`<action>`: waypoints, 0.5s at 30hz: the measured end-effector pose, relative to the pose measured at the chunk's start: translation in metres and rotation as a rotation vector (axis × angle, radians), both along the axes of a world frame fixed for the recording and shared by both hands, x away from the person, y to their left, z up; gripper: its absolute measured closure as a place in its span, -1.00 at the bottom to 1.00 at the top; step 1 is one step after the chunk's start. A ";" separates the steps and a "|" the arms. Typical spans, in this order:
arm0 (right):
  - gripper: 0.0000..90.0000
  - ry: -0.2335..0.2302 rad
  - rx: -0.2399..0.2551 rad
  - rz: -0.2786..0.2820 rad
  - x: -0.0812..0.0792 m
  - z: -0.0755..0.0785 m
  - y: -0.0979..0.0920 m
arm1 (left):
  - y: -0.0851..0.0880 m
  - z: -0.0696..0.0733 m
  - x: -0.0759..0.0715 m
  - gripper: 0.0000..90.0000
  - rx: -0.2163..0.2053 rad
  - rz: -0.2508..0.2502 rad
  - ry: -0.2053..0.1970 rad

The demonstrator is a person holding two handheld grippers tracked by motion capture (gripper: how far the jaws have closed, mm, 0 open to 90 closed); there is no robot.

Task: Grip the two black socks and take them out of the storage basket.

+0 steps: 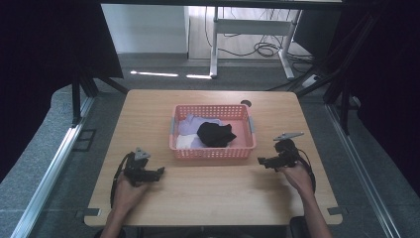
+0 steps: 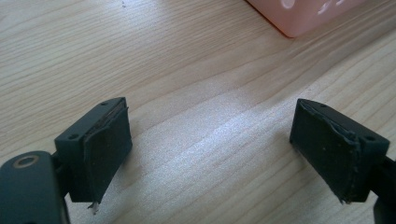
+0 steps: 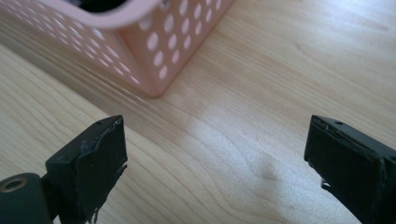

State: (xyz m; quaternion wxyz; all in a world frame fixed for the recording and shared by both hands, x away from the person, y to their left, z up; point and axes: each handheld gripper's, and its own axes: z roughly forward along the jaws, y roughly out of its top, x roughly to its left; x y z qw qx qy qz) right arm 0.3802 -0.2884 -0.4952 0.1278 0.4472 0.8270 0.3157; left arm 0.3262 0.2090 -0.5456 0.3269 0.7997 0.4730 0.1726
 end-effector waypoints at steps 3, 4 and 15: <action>-0.88 0.003 -0.005 0.026 0.000 0.006 0.002 | 0.000 0.000 0.000 -0.73 0.003 -0.002 0.001; -0.88 0.005 -0.009 0.033 0.001 0.008 0.002 | 0.000 0.000 0.000 -0.73 0.002 -0.002 0.001; -0.85 -0.042 -0.012 0.113 0.008 0.043 0.010 | 0.000 0.000 0.000 -0.73 0.002 -0.002 0.001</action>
